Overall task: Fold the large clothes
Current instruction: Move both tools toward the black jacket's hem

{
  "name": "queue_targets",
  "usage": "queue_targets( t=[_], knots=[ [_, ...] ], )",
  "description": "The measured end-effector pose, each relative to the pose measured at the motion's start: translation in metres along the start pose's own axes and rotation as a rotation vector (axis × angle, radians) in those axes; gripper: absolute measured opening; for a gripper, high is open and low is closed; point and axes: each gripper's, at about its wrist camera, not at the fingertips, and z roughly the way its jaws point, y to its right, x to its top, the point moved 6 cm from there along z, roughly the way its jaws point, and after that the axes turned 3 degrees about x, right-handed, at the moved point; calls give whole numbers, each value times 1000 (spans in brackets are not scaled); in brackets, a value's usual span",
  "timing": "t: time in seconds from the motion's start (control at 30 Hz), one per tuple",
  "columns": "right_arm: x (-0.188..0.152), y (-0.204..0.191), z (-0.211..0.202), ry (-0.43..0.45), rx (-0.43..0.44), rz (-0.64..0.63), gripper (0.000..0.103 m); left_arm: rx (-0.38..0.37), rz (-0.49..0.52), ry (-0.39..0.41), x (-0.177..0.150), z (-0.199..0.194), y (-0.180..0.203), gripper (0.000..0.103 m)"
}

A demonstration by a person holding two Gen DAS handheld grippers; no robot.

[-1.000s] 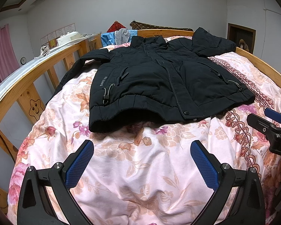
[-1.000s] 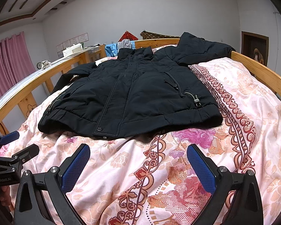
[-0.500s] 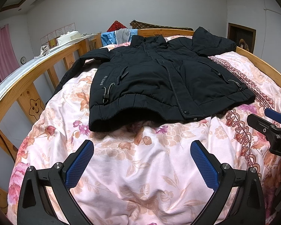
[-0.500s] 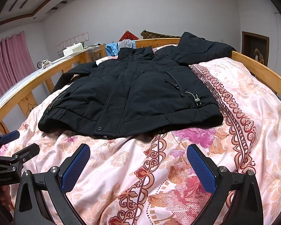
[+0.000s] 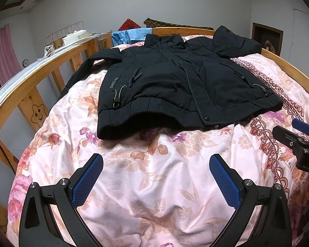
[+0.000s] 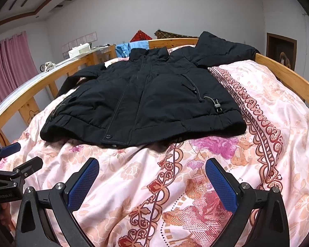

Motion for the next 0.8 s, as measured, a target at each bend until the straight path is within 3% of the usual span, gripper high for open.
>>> queue_targets(
  t=[0.53, 0.8],
  knots=[
    [1, 3, 13, -56, -35, -17, 103, -3, 9, -47, -3, 14, 0, 101],
    [26, 10, 28, -58, -49, -38, 103, -53, 25, -90, 25, 38, 2, 101]
  ],
)
